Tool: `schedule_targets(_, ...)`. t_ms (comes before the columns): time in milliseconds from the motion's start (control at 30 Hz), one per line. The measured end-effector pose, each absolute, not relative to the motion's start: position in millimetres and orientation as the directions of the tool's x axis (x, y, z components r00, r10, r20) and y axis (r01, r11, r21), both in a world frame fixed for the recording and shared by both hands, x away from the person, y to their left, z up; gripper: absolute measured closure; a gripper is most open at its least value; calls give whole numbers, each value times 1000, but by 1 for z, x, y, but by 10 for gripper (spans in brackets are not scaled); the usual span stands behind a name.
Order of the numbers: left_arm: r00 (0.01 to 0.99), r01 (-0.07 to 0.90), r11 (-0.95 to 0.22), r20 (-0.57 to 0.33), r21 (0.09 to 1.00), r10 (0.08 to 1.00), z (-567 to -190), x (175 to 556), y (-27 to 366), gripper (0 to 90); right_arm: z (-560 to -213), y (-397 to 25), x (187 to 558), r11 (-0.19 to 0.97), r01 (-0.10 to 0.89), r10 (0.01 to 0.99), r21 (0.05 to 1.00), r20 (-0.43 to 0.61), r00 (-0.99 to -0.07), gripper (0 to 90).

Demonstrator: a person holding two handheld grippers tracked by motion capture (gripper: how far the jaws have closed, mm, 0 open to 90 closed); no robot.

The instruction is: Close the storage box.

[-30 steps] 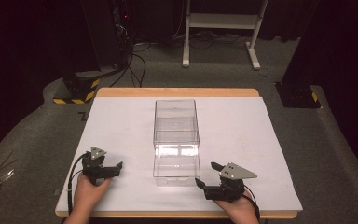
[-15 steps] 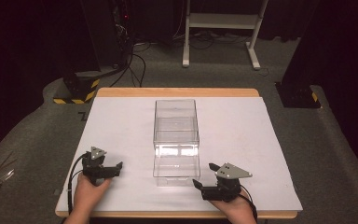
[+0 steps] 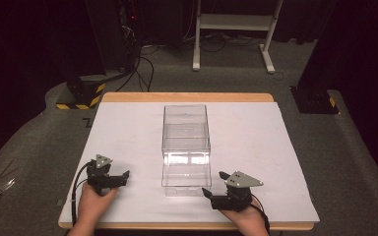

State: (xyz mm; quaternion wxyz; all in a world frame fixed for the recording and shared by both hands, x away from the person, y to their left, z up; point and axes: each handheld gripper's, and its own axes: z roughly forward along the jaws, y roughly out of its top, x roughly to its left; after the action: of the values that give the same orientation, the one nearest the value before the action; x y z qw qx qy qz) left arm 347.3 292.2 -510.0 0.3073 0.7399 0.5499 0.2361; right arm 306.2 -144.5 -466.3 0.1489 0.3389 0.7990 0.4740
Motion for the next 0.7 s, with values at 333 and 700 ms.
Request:
schedule_targets(333,283,668,-207,12,715,959,-510,347,292,34,-467,-142,309,315,401,693,860,80,-717,168)
schedule_targets(700,283,668,-206,12,715,959,-510,347,292,34,-468,-139,313,310,400,695,862,82,-714,170)
